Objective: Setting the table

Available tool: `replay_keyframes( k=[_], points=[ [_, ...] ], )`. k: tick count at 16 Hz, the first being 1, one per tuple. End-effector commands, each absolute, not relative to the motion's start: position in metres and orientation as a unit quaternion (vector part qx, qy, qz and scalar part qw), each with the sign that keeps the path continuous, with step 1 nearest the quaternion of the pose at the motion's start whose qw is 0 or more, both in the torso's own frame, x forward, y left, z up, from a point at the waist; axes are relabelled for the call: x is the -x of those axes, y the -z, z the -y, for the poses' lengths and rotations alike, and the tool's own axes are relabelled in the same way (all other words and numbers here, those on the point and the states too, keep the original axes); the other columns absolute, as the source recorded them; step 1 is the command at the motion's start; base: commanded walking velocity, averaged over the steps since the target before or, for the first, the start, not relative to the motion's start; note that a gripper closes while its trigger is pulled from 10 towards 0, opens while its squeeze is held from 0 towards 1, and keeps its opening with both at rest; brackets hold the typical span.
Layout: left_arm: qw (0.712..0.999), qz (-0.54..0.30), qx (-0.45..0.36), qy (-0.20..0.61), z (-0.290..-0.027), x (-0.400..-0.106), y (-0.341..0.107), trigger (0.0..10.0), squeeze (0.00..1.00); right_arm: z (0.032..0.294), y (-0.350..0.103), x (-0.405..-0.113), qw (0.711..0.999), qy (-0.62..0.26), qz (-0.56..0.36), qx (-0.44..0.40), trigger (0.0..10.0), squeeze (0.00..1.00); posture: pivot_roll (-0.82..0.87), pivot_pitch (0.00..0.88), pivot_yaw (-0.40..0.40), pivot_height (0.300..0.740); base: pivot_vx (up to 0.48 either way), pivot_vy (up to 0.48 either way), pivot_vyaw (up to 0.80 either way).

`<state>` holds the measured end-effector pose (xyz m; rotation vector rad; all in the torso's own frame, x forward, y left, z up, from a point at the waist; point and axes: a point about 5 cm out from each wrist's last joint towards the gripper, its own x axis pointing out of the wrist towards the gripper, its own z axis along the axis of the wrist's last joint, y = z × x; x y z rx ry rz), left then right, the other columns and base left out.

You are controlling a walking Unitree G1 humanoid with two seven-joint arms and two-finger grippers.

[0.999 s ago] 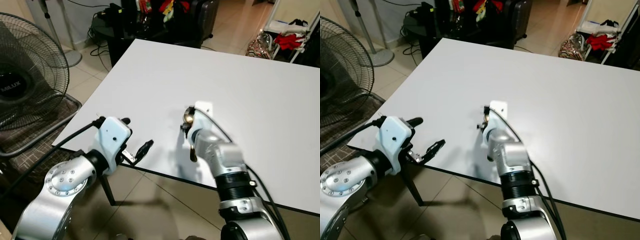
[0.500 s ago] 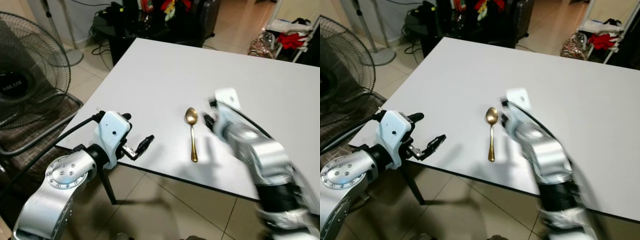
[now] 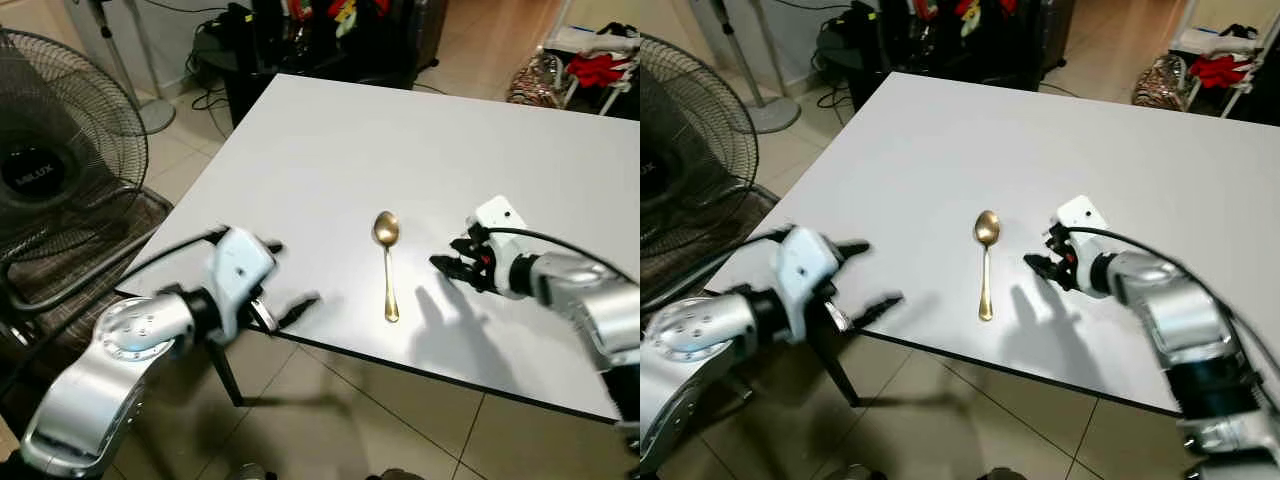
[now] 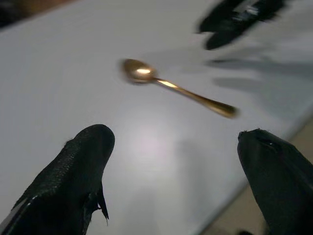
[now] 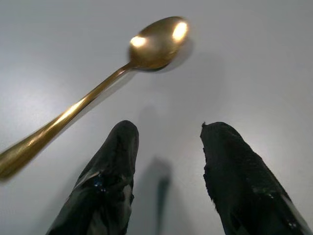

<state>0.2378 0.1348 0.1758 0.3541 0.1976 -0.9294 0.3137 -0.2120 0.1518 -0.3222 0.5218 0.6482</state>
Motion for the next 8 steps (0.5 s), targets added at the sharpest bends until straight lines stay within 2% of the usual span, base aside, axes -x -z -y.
replay_keyframes(
  k=[1, 2, 4, 6, 8],
  points=[
    [0.861, -0.102, -0.170, 0.468, -0.134, -0.238, -0.176, 10.0, 0.00, 0.210, -0.154, -0.315, 0.889, -0.343, -0.251, 0.169, 10.0, 0.00, -0.04, 0.084, 0.018, 0.740, 0.000, 0.000, 0.00],
    [0.851, -0.106, -0.169, 0.486, -0.134, -0.241, -0.177, 10.0, 0.00, 0.214, -0.156, -0.319, 0.878, -0.358, -0.259, 0.183, 10.0, 0.00, -0.04, 0.090, 0.004, 0.740, 0.000, 0.000, 0.00],
    [0.852, -0.110, -0.166, 0.484, -0.135, -0.248, -0.176, 10.0, 0.00, 0.216, -0.156, -0.321, 0.865, -0.379, -0.264, 0.195, 10.0, 0.00, -0.04, 0.091, -0.004, 0.740, 0.000, 0.000, 0.00],
    [0.841, -0.136, -0.179, 0.493, -0.139, -0.252, -0.166, 10.0, 0.00, 0.215, -0.150, -0.317, 0.826, -0.435, -0.285, 0.219, 10.0, 0.00, -0.04, 0.092, -0.017, 0.740, 0.000, 0.000, 0.00],
    [0.839, -0.141, -0.183, 0.492, -0.142, -0.253, -0.164, 10.0, 0.00, 0.213, -0.144, -0.314, 0.807, -0.454, -0.296, 0.233, 10.0, 0.00, -0.04, 0.090, -0.021, 0.740, 0.000, 0.000, 0.00]
  ],
)
